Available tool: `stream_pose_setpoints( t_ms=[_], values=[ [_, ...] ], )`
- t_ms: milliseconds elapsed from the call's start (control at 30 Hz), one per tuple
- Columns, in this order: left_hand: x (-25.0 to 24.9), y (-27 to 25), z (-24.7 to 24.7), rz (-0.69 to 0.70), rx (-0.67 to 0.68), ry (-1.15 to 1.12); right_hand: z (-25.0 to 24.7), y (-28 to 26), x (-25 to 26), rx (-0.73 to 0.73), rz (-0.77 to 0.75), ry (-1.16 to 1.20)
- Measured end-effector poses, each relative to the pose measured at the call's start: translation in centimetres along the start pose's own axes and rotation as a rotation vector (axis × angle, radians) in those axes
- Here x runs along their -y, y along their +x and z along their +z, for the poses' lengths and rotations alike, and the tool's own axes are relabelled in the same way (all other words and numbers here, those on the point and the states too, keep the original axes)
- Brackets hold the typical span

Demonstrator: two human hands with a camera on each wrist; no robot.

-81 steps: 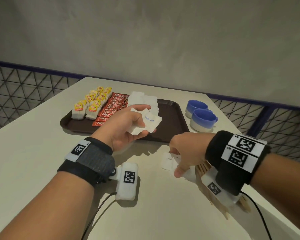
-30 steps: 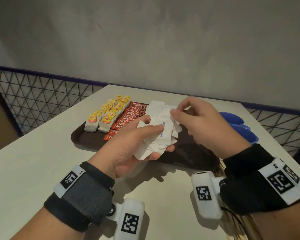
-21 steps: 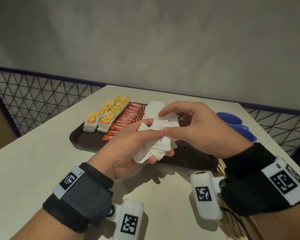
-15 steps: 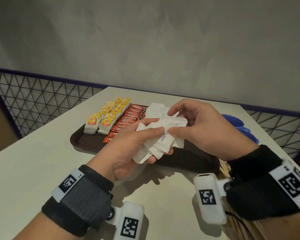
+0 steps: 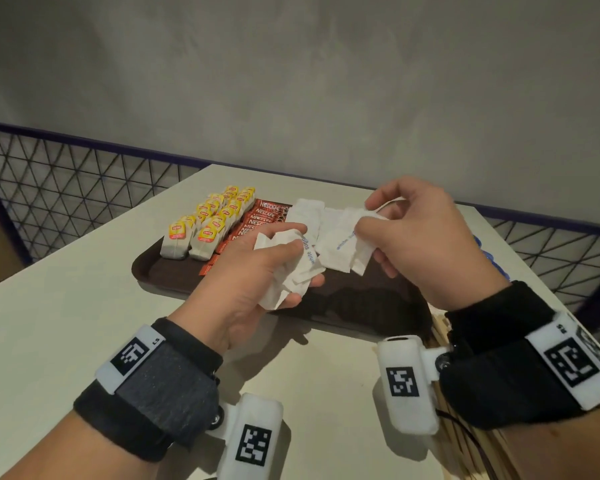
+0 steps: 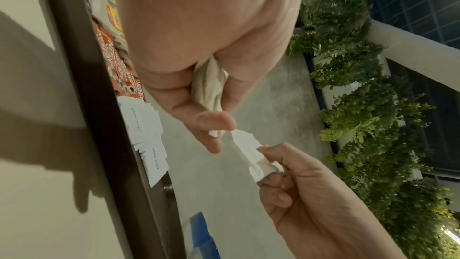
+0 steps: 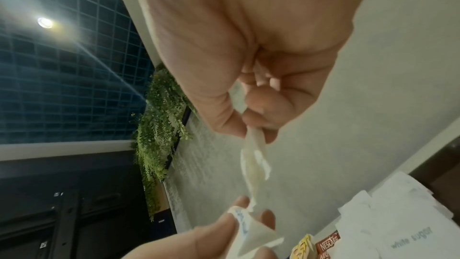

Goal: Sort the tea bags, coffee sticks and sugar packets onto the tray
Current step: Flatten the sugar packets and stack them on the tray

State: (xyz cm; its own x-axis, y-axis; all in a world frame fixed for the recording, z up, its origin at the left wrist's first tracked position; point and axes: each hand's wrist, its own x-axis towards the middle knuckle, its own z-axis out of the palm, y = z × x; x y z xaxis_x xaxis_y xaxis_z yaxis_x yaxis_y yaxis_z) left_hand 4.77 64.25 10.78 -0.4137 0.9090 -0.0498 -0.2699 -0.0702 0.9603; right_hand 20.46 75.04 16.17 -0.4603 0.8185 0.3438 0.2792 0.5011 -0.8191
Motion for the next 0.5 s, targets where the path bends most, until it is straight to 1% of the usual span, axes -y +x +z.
stream_pose_setpoints(
  t_ms=[33, 100, 200, 267, 367, 500],
  values=[
    [-0.1, -0.1, 0.0, 0.011, 0.01, 0.005, 0.1, 0.0, 0.0, -0.039, -0.022, -0.028],
    [-0.2, -0.3, 0.3, 0.023, 0.055, 0.021, 0.7, -0.5, 0.3, -0.05, -0.085, -0.131],
    [0.1, -0.4, 0.8, 0.009, 0.099, 0.004, 2.2, -2.1, 1.2, 0.043, -0.224, -0.245],
    [0.2, -0.3, 0.9, -0.006, 0.107, 0.001, 2.7, -2.6, 1.7, 0.098, -0.286, -0.268],
    [-0.1, -0.1, 0.6, -0.025, 0.091, -0.034, 2.2, -2.5, 2.0, 0.184, -0.283, -0.272],
    [-0.4, -0.3, 0.4, -0.061, 0.098, -0.14, 1.5, -2.2, 1.9, 0.354, -0.199, -0.244]
  ],
)
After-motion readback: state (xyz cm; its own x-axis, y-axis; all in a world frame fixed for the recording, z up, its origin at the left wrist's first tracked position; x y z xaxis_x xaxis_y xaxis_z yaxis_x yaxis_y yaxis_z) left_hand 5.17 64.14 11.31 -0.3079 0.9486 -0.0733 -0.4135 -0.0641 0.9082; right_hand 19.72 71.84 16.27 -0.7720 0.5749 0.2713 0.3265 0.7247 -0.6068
